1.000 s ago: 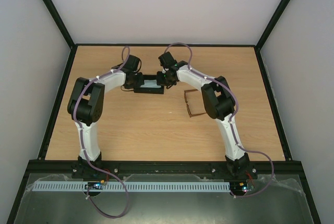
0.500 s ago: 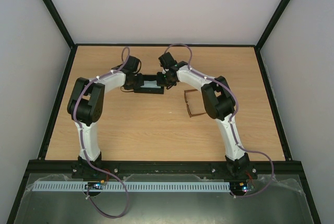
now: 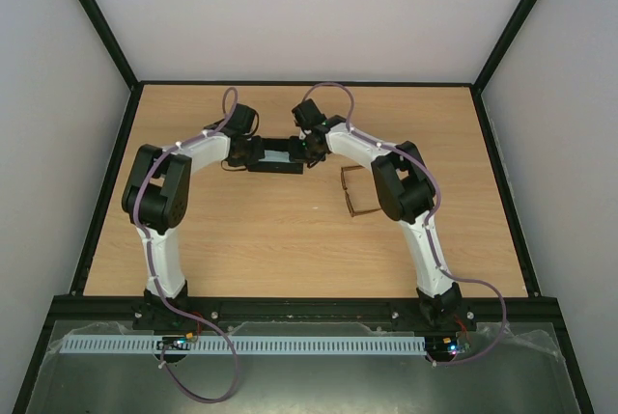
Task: Organize the sunglasses
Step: Place the glasses cleaning cloth in the sunglasses case, then adjust the sunglasses case at the center of the board.
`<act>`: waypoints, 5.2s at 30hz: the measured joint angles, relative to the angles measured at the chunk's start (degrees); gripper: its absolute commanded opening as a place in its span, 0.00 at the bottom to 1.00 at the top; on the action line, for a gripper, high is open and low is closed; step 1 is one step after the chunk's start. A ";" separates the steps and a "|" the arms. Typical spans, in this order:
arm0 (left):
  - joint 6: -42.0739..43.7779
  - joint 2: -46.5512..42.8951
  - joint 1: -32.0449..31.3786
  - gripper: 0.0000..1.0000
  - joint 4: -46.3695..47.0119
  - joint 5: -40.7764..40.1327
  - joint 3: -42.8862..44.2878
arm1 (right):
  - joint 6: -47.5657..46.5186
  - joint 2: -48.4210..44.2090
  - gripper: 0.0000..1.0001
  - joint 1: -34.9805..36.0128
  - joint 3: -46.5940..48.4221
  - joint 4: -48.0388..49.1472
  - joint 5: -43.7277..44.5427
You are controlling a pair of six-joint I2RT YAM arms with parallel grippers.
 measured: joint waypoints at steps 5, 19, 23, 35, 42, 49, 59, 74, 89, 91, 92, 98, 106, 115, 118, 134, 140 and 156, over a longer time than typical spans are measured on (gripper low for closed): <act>0.02 -0.20 0.00 0.02 0.09 0.37 -0.20 | 0.11 -0.70 0.01 0.09 -1.25 0.44 0.02; 0.28 -0.22 0.02 0.02 0.98 1.25 -1.18 | 0.37 -1.68 0.01 0.11 -2.32 0.70 0.13; 0.37 -0.22 0.02 0.02 1.09 1.31 -1.40 | 0.37 -1.68 0.01 0.11 -2.34 0.72 0.13; 0.35 -0.22 0.13 0.09 1.46 1.33 -1.79 | 0.55 -1.68 0.07 0.11 -2.45 0.85 0.15; 0.15 -0.37 0.37 0.15 1.40 1.73 -2.01 | 0.57 -1.68 0.12 0.15 -2.40 0.85 0.20; -0.13 -0.76 0.35 0.19 1.29 2.32 -2.21 | 0.55 -1.73 0.17 0.28 -2.14 0.83 0.09; -0.66 -2.58 0.55 0.41 0.96 2.43 -2.56 | 0.55 -1.99 0.21 0.26 -1.36 0.72 0.44; -1.07 -6.75 2.54 0.68 0.87 2.64 -4.55 | 0.00 -5.70 0.31 -0.63 -0.46 -0.57 1.99; -4.66 -21.84 7.43 0.61 5.66 5.84 -19.50 | -2.49 0.61 0.46 -6.05 21.22 -1.03 -0.26; -5.57 -23.93 7.54 0.53 7.19 6.97 -23.96 | -2.60 2.84 0.46 -6.49 23.50 -0.11 -1.77; -6.14 -24.94 7.43 0.50 7.89 7.54 -25.97 | -2.62 3.98 0.46 -6.69 24.04 0.52 -2.73; -9.27 -27.58 3.74 0.36 10.95 9.03 -32.94 | -2.19 10.40 0.45 -6.93 24.22 3.85 -8.74; -10.73 -24.04 2.12 0.32 14.62 9.16 -32.65 | -0.98 14.23 0.45 -6.91 24.22 7.89 -15.28; -10.51 -16.90 2.54 0.31 14.97 7.67 -27.06 | -1.01 14.60 0.44 -6.91 22.67 9.84 -18.56; -10.29 -15.85 3.06 0.31 14.95 7.23 -25.42 | -1.25 14.60 0.44 -6.91 20.26 10.14 -18.95; -8.96 -13.57 5.16 0.30 14.62 5.81 -22.38 | -1.75 4.02 0.41 -6.93 -2.91 17.79 -19.74; -8.85 -12.31 5.22 0.30 14.29 5.77 -21.38 | -1.38 -0.87 0.41 -6.93 -11.82 21.75 -19.80; -8.90 -12.11 6.14 0.30 14.38 5.81 -19.67 | -0.24 -9.77 0.42 -6.64 -25.57 25.55 -18.32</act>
